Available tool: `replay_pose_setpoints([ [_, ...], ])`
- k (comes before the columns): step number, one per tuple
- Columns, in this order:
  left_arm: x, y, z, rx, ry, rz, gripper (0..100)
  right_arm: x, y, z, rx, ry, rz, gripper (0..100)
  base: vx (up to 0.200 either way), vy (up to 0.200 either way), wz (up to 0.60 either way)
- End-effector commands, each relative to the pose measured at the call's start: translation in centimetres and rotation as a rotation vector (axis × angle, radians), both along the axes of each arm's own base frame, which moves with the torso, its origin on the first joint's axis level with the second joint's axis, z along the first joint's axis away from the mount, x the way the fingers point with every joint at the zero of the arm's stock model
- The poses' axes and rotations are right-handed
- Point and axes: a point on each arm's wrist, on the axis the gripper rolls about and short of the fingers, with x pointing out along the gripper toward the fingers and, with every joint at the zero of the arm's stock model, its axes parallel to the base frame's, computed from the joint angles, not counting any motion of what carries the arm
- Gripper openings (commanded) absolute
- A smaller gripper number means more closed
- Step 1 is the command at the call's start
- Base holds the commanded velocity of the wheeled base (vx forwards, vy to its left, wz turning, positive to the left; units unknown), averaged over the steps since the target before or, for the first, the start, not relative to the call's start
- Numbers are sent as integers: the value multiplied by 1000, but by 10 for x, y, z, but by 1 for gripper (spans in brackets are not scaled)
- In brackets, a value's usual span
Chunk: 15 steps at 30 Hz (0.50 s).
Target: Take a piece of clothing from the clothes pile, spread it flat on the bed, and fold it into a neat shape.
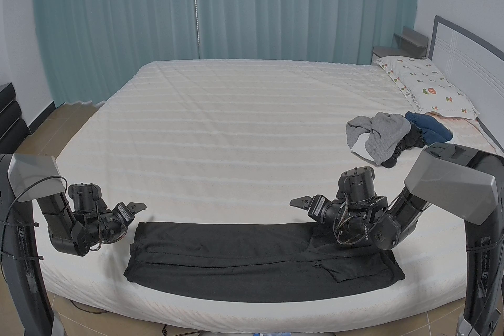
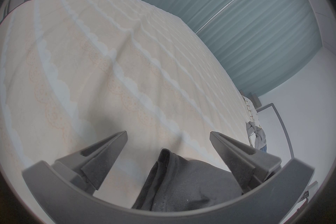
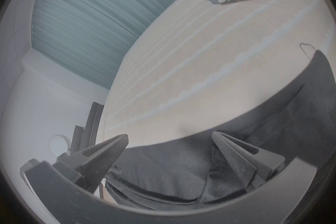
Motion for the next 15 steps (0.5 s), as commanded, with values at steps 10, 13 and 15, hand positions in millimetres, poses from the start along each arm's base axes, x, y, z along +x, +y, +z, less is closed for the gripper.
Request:
replay_pose_setpoints([
  [10, -19, -12, 56, 0, 34, -18, 100, -31, -68, 59, 15, -53, -150, 100, 0, 0, 0],
  [13, -24, -20, 61, 5, 71, -33, 100, -46, -75, 62, 11, -34, -157, 100, 0, 0, 0],
  [15, -27, -20, 62, 5, 79, -32, 100, -48, -78, 62, 10, -31, -164, 100, 0, 0, 0],
])
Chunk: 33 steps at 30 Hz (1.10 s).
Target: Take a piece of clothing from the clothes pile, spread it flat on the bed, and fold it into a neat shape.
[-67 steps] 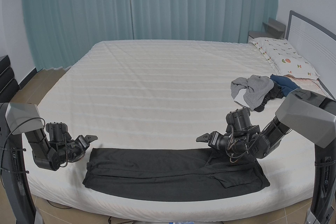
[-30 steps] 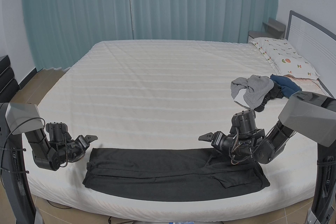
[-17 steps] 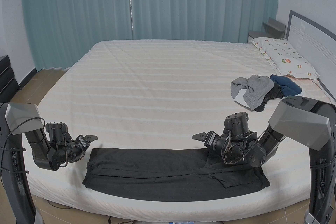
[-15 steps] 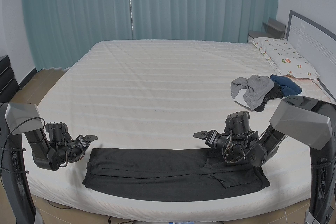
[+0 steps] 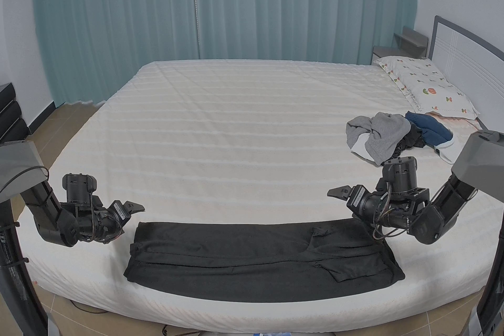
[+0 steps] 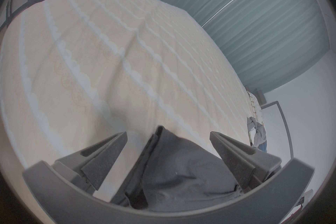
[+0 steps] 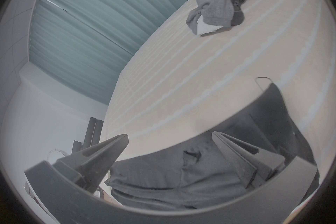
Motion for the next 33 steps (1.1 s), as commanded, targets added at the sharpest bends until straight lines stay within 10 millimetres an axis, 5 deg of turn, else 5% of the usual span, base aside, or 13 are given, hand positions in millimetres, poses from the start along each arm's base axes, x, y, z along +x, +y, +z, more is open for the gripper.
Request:
replay_pose_setpoints([
  [1, -16, -12, 24, 10, -14, -22, 100, -21, -24, 19, 7, -14, -52, 100, 0, 0, 0],
  [7, -54, -15, 15, 9, 85, -8, 100, -41, -36, 10, 3, 49, -71, 100, 0, 0, 0],
  [12, -67, -24, 16, -4, 110, -16, 100, -46, -34, 5, 86, 115, -123, 100, 0, 0, 0],
  [26, -63, -40, 13, -8, 135, 19, 100, -57, -35, -3, 104, 174, -136, 100, -86, 0, 0],
  [33, -36, -59, -2, 59, 137, 63, 100, -58, -35, -3, 108, 177, -129, 100, 0, 0, 0],
])
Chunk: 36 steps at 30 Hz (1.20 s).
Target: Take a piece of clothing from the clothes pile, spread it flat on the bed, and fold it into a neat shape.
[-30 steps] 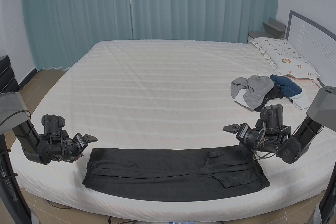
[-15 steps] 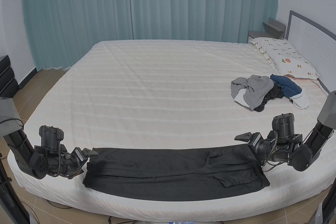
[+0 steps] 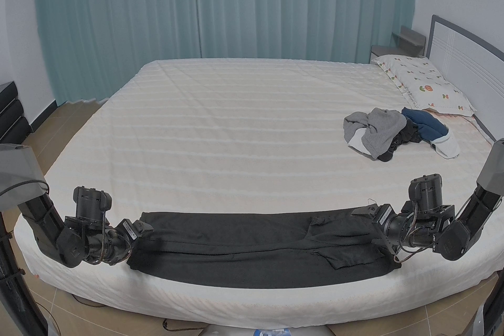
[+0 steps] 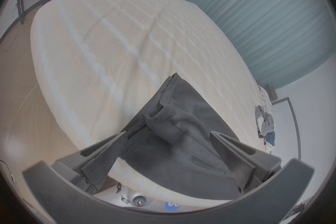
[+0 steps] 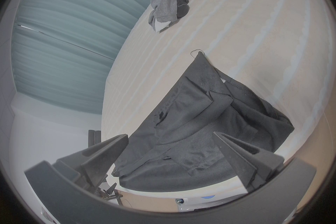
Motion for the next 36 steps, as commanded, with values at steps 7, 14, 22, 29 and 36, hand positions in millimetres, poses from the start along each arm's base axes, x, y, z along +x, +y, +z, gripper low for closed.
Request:
replay_pose_setpoints([
  [7, 28, -19, -18, 37, 8, 40, 100, -2, 4, -1, 0, 3, 16, 100, 0, 0, 0],
  [14, 33, -18, -22, 71, 0, 74, 100, -5, 7, 0, -2, -12, 26, 100, 0, 0, 0],
  [22, 37, -17, -27, 110, 0, 109, 0, -11, 8, 2, 6, -69, 35, 100, 0, 0, 0],
  [29, 36, -15, -17, 127, -30, 136, 0, -12, 9, 6, 3, -58, 38, 100, 0, 0, 0],
  [36, 37, -15, 6, 69, -110, 184, 0, -3, 7, -6, -5, -18, 17, 100, 0, 0, 0],
])
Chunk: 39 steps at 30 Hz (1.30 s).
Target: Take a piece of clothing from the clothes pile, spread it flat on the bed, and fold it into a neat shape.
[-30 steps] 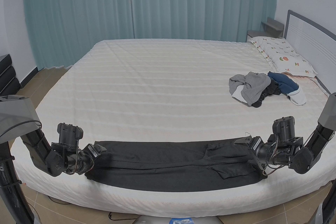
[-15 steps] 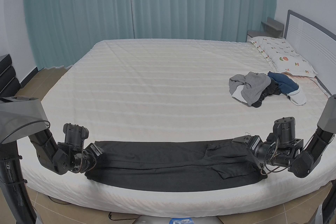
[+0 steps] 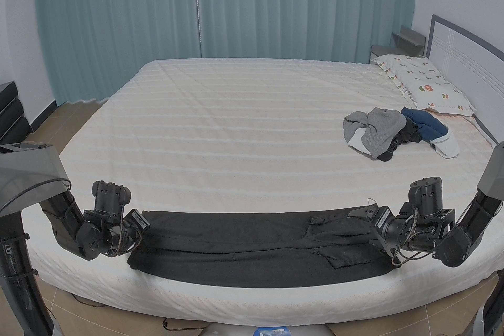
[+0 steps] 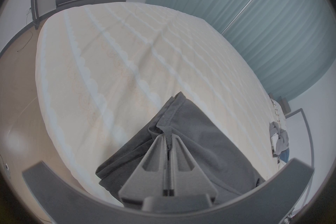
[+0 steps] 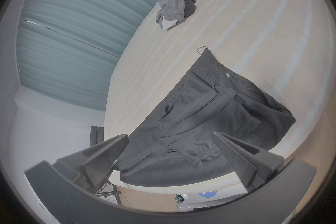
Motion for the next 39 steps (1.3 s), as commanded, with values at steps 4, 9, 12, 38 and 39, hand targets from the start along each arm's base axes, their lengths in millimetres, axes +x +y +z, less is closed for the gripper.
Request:
replay_pose_setpoints([
  [4, 2, 0, 25, -83, -112, 47, 0, 13, -5, -16, -5, 43, -36, 100, 0, 0, 0],
  [9, 4, -1, 24, -92, -144, 47, 0, 23, -13, -19, 39, 56, -106, 100, 0, 0, 0],
  [12, 4, 0, 24, -94, -147, 49, 0, 24, -16, -19, 41, 59, -117, 100, 0, 0, 0],
  [38, 5, 0, 23, -95, -150, 50, 0, 34, -22, -23, 18, 169, -149, 100, 0, 0, 0],
  [39, 5, 0, 23, -95, -150, 50, 0, 34, -22, -24, 16, 172, -150, 100, 0, 0, 0],
])
